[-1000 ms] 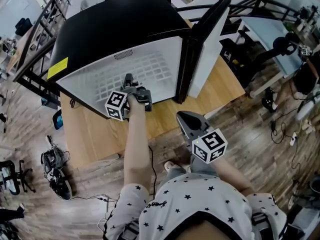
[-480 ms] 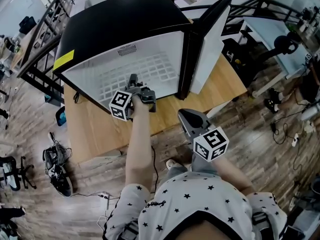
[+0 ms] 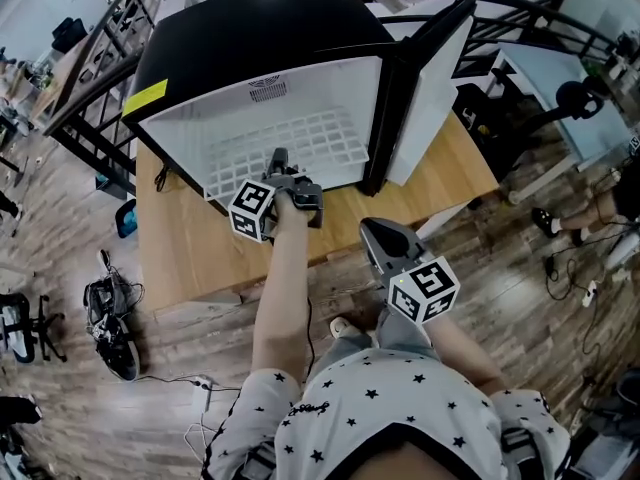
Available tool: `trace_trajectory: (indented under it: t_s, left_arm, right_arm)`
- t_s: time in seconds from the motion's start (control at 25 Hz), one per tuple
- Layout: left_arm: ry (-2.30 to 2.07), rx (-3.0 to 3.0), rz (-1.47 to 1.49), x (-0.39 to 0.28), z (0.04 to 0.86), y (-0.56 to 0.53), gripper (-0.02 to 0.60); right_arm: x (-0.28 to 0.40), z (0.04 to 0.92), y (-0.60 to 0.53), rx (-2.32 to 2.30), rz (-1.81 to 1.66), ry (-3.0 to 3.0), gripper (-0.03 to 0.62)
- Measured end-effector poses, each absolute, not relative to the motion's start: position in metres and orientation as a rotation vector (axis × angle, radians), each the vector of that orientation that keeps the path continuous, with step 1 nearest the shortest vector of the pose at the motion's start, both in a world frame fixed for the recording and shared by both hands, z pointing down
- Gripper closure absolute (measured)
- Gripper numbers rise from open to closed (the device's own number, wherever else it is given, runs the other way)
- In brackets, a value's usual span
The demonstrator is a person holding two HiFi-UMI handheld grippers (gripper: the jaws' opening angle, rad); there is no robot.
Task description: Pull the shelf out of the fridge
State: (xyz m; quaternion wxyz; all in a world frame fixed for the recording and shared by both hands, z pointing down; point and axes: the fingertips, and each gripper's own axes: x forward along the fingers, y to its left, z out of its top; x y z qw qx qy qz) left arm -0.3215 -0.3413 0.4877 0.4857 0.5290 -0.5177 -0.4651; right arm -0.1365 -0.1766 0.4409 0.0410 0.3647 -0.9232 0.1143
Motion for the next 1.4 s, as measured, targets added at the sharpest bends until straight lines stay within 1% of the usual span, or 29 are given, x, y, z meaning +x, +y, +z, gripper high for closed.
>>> trace_trajectory:
  t_s: [0.52,1.0,1.4]
  left_arm:
    - [-1.264,1.267,-1.156,-0.317,0.488,-0.32,0.551]
    - [-1.267,1.243,-1.186,-0.311,0.486,-0.295,0.551]
    - [-1.278,1.233,-1.199,-0.307,0.487,-0.276,0.551]
  right_arm:
    - [-0.134,0.433,-0.172,1.044,0.333,-2.878,0.572]
    - [-0.11,0.423,-0.165,0.99,0.327,-2.904,0.572]
    - [-0.105,0.417,-0.162,0.942,0.317,-2.933,0.572]
